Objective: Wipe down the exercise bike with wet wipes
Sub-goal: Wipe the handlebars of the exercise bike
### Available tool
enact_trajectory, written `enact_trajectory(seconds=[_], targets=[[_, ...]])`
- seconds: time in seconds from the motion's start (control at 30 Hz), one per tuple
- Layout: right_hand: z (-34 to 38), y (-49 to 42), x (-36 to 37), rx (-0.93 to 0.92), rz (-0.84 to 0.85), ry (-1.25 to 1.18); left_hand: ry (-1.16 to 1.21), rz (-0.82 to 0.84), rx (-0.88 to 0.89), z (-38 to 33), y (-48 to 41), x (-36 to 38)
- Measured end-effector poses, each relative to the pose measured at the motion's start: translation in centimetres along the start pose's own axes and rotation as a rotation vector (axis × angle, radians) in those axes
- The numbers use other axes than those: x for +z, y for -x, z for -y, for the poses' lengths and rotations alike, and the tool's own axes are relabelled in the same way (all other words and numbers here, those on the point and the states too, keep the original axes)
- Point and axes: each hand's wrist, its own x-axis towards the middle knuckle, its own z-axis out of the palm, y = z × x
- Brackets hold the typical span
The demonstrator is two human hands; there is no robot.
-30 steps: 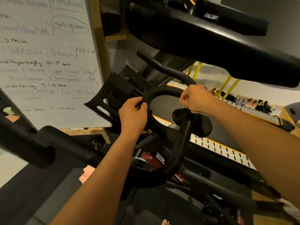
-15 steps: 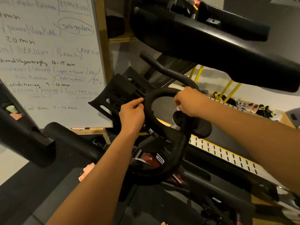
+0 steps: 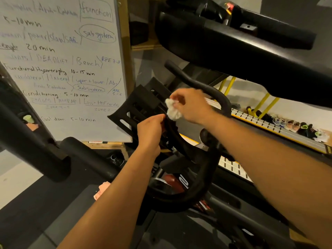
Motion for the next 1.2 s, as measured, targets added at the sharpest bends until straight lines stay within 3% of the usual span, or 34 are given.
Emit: enact_trajectory(seconds=[0.1,0.2,0.33,0.4,0.67,0.8,0.9,1.03,1.1,1.2], targets=[[0.7,2.1,2.3,-0.024,0.014,-0.036,0.08,-0.003,0.005,-0.1,0.2,0.1],[0.9,6.6,1.3,-0.19,0.068,-0.032,0.106,-0.01,0.0,0.0,-0.1,-0.1],[1.6,10.7,-2.0,-0.338,0.437,0.142,0.1,0.018,-0.031,0.2,-0.1,-0.3],[1.6,10.1,-2.9,-0.331,0.519,0.218,0.104,0.024,-0.031,0.1,0.0,-0.3],[0.1,2.0,1.7,-0.178,0.141,0.084,-0.054,-0.015,0.062,0.1,0.3,0.1],[0.1,6.4,0.8,-0.198,0.138,0.073,-0.055,-0.004,0.075,0.0,0.7,0.1],[-0.4,11.1,-2.6,-0.238,0.274,0.158,-0.06,0.012,0.085,0.2,0.6,0.1],[-0.5,13.7,-6.2,-0.243,0.61,0.392,-0.047,-0.003,0.09,0.4,0.3,0.4],[-0.2,10.7,-5.9,-0.254,0.497,0.354,-0.072,-0.018,0.134,0.3,0.2,0.8],[-0.2,3.8,-3.0,-0.28,0.055,0.159,-0.083,-0.065,0.244,-0.2,-0.2,1.6]])
